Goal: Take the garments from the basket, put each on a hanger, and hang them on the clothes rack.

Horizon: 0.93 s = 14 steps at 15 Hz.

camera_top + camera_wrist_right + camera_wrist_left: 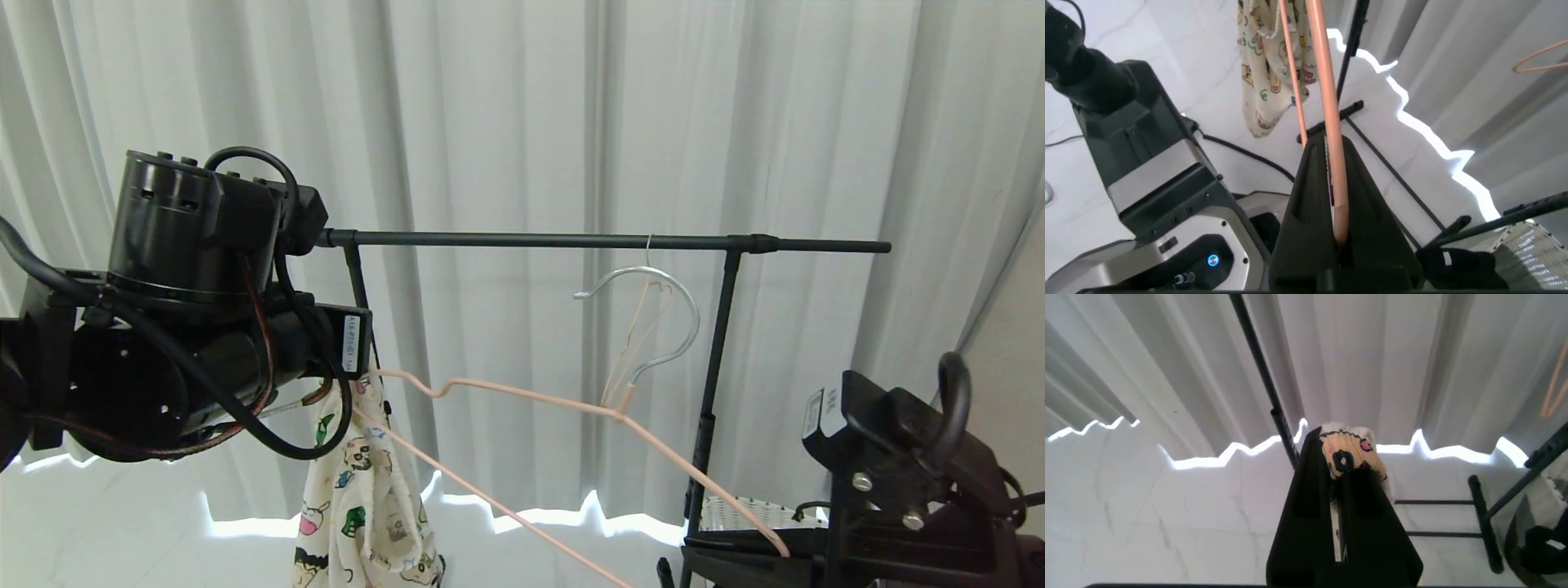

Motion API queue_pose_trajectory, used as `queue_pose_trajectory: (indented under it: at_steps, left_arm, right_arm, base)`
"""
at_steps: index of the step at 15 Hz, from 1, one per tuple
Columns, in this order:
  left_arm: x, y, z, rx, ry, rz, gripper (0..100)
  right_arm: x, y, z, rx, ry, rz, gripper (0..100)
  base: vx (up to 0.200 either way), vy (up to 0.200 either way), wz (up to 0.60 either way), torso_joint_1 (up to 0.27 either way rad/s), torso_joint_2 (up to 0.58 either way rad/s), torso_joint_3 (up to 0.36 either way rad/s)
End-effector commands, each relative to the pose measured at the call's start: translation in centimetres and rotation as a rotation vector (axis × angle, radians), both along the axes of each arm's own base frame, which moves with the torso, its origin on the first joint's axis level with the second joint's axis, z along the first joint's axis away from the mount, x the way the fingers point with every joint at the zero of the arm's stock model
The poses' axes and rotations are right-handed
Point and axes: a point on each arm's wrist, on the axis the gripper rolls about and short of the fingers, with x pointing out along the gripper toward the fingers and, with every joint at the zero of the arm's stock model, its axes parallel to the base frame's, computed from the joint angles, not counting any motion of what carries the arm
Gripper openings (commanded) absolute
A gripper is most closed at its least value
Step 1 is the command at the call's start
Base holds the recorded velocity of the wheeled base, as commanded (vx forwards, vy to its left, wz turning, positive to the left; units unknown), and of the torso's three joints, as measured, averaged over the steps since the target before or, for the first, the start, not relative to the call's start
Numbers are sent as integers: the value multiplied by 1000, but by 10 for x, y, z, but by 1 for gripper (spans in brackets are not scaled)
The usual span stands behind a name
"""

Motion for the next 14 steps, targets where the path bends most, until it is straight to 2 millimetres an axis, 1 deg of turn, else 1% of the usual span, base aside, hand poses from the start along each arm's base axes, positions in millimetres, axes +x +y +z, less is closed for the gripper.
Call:
queue_pose_trajectory:
  at_steps: [1,3,7,8,10,13,14]
  left_arm:
    - [-1,-2,1,-4,-4,-6,0]
    - [-2,-1,4,-8,-13,-5,0]
    - [-4,0,5,-11,-16,-6,0]
    - [-4,0,4,-10,-15,-6,0]
    - [-6,-5,5,-19,-16,-25,0]
    - [-12,-16,9,-100,-29,-42,0]
    - [-14,-19,9,-110,-30,-50,0]
  right_arm:
    - [5,10,-6,-29,13,-2,0]
    - [10,13,-9,-43,16,-23,0]
    - [22,14,-7,-43,14,-69,0]
    - [22,15,-8,-44,15,-71,0]
    - [27,22,-9,-37,14,-77,0]
    - [37,40,-17,20,27,-99,0]
    - [38,43,-19,21,26,-101,0]
  base:
    - [0,0,0,0,0,0]
    - [0,0,0,0,0,0]
    - [0,0,0,0,0,0]
    - [0,0,0,0,0,0]
    - [0,0,0,0,0,0]
    - [0,0,0,0,0,0]
    - [0,0,0,0,0,0]
